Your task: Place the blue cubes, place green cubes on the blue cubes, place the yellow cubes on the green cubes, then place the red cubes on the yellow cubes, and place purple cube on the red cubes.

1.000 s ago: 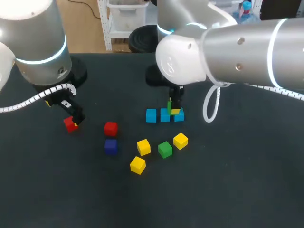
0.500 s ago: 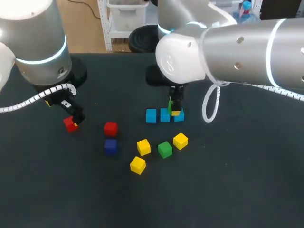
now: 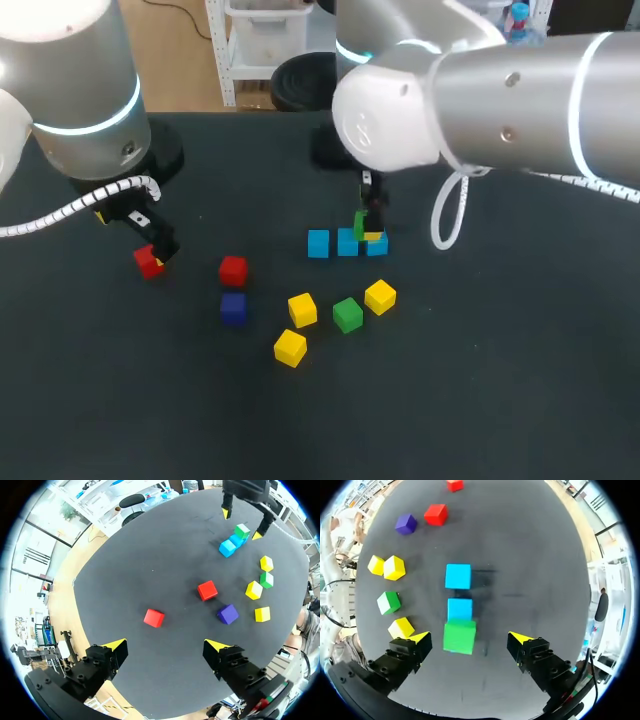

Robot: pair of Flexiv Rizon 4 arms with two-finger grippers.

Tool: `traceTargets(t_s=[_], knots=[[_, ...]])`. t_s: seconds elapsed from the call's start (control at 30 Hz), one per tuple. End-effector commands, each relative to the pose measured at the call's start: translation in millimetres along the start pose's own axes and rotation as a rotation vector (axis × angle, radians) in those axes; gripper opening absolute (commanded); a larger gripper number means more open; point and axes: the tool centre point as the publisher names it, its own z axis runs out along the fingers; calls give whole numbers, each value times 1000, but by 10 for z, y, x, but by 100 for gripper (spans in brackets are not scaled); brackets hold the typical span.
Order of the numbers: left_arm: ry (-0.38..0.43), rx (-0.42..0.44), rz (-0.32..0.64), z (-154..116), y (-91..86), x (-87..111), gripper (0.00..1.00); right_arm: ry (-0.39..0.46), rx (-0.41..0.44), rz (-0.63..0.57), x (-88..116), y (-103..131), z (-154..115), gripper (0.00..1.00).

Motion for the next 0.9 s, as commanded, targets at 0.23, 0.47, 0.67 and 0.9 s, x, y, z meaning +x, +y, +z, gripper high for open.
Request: traceTargets(t_s=[0.23, 0.47, 0.67, 0.9], knots=[[1, -2, 0, 0, -4, -2, 100, -32, 29, -14, 157, 179, -123, 100], [1, -2, 0, 0, -4, -2, 100, -57, 73, -11, 261, 339, -307, 25], [1, -2, 0, 0, -4, -2, 100, -74, 97, 23, 450, 552, -493, 100], [1, -2, 0, 0, -4, -2, 100, -93, 117, 127, 746, 645, -638, 100]])
